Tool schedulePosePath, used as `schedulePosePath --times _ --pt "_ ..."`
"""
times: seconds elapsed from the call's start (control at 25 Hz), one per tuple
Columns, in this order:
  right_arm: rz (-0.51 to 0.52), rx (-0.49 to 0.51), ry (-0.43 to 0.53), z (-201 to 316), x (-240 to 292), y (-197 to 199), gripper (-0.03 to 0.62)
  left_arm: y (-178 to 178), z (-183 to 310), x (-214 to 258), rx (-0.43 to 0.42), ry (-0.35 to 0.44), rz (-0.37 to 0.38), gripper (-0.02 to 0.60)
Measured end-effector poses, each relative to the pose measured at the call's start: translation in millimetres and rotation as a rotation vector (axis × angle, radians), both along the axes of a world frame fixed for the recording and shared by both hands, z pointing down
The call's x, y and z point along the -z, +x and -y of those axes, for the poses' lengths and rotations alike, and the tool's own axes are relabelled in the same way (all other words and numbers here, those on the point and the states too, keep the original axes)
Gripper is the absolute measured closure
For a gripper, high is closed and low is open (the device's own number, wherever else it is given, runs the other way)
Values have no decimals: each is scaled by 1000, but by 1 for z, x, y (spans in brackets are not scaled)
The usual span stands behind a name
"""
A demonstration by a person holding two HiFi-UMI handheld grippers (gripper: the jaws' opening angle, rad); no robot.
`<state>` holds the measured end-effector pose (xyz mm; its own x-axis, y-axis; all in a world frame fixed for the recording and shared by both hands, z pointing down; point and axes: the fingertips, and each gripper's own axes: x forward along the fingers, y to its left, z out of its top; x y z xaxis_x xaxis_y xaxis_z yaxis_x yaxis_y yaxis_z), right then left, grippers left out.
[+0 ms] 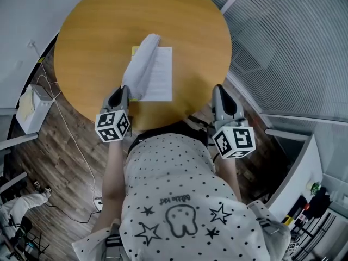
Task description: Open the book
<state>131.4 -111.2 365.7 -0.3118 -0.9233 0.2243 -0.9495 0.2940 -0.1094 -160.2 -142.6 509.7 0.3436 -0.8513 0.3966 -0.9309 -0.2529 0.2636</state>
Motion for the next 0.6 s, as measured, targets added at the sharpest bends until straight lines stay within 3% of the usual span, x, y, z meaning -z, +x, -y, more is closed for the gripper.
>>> schedulePosePath --times 0.32,0.6 --pt "1 34 2 8 2 -16 591 -51 -4 3 120 6 11 549" --pt "1 55 6 7 3 -23 591 -75 -16 -1 189 -4 20 549"
